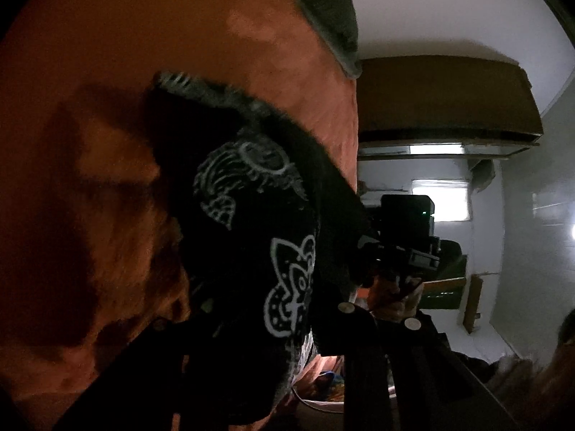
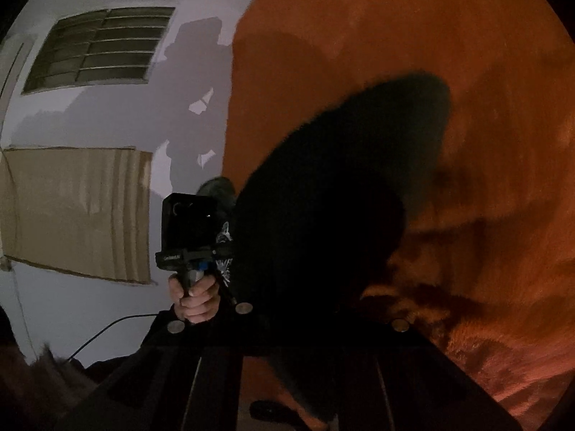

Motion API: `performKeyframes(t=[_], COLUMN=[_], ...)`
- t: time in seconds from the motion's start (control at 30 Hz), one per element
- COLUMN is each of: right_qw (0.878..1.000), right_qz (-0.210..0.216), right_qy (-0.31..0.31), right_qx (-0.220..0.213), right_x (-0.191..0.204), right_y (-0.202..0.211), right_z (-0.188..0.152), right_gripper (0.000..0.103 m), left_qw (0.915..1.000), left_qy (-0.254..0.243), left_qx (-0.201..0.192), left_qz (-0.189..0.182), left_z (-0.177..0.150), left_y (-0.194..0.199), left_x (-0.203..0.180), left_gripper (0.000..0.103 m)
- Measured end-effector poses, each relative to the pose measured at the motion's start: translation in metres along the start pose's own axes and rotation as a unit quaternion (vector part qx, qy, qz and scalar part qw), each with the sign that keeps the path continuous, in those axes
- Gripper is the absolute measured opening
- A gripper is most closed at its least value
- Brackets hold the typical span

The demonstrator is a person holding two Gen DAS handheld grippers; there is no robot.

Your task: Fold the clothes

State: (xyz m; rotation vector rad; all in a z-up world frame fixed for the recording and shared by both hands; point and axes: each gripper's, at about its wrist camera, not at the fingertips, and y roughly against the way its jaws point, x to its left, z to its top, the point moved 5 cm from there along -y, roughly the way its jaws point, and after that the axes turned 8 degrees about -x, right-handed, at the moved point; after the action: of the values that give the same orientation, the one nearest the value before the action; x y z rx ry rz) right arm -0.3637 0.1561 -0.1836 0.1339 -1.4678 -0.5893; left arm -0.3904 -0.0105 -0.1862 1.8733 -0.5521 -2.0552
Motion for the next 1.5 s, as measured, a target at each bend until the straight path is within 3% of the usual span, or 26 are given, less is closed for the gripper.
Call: performKeyframes(t=[0.3,0.47,0.7,0.9,1.07,1.3,1.5], right_qw=[0.998,0.995,0.993,0.994,0.991,0.989,0.978], right_qz=[-0.020,-0.036,-0.046,-0.042,-0.054,-0.064,-0.103], right_qy=[0.017,0.034,0.040,0.036,0.065,0.060,0.089], right_qx=[-0.049,-0.081,-0.101,-0.098,-0.102,-0.122,-0.157], right_x=[0.097,0.139,0.145,0.106,0.069,0.021,-0.009], right_y=[0.086,0.143,0.203,0.248,0.273,0.312,0.328], right_z=[0.076,0.110,0.146,0.198,0.283,0.432,0.568], right_gripper=[0.007,0.007,0.007,0.007,0.007,0.007,0.008], left_qw=[0.9981,0.9977,0.9975,0.9974,0.9956,0.9922,0.9855], left_qy=[-0.059,-0.061,-0.055,-0.056,-0.070,-0.102,-0.133], left_qx=[-0.014,-0.031,-0.045,-0.046,-0.062,-0.072,-0.104], left_qz=[0.004,0.001,-0.001,0.006,0.011,0.007,0.017], left_z=[0.082,0.103,0.126,0.165,0.228,0.361,0.483], left_y=[0.019,0.011,-0.019,-0.083,-0.149,-0.238,-0.310], left_x=[-0.135,-0.192,-0.252,-0.281,-0.302,-0.342,-0.358], left_gripper=[0.022,0.022,0.023,0.023,0.023,0.023,0.023])
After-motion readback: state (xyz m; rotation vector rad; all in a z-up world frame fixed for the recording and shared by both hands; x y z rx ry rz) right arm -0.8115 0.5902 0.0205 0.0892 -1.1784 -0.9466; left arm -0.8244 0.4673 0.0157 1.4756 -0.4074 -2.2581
